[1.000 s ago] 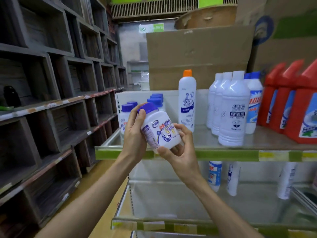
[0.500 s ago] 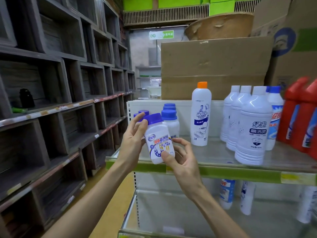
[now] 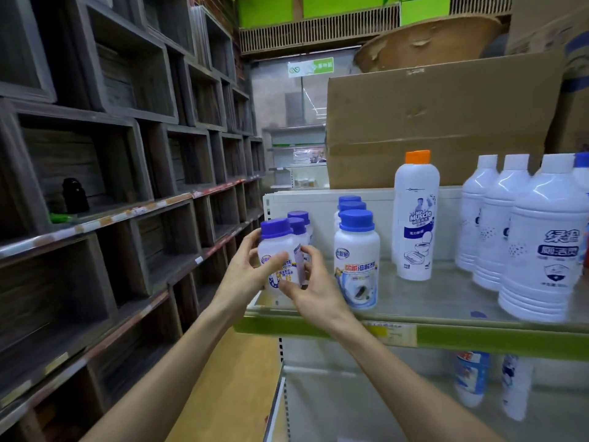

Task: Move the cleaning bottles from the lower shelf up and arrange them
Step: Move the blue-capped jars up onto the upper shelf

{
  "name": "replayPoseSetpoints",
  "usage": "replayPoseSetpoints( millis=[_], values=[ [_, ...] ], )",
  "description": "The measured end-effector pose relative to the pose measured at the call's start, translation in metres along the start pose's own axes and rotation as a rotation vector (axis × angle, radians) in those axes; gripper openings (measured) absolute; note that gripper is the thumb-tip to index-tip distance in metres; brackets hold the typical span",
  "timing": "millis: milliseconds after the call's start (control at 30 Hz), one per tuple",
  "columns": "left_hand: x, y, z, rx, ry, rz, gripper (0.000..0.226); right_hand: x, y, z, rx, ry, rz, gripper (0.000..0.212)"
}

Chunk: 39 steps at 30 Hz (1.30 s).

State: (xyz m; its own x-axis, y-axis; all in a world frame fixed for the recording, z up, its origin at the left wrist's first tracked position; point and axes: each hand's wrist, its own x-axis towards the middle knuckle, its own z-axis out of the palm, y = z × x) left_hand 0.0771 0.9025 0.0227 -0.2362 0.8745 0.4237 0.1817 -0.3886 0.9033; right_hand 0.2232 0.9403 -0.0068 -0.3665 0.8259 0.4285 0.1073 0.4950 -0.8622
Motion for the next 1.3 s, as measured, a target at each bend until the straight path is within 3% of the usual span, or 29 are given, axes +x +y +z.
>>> replayPoseSetpoints(
  millis=[333,467,633,867,967,1133,1300],
  values=[
    [0.029,-0.026,-0.01,-0.021,-0.088,-0.04,0.08,0.015,-0.005,-0.004,-0.359,-0.005,0.087,0.056],
    [0.025,-0.033,-0.008,0.004,-0.09,0.02,0.067,0.001,-0.011,-0.007,-0.459,0.075,-0.024,0.044],
    [0.025,-0.034,-0.004,0.036,-0.103,0.054,0.062,-0.008,-0.015,-0.016,-0.461,0.226,-0.171,0.038],
    [0.023,-0.037,-0.006,0.092,-0.093,0.074,0.071,-0.012,-0.022,-0.027,-0.407,0.258,-0.205,0.033],
    [0.016,-0.039,-0.002,0.229,0.018,0.161,0.074,-0.017,-0.026,-0.033,-0.348,0.275,-0.234,0.027],
    [-0.011,-0.038,0.015,0.287,0.272,0.413,0.033,-0.033,-0.03,-0.056,-0.279,0.282,-0.303,0.013],
    [-0.045,-0.043,0.049,0.236,0.227,0.445,0.012,-0.064,-0.031,-0.098,-0.216,0.28,-0.39,0.003]
  ],
)
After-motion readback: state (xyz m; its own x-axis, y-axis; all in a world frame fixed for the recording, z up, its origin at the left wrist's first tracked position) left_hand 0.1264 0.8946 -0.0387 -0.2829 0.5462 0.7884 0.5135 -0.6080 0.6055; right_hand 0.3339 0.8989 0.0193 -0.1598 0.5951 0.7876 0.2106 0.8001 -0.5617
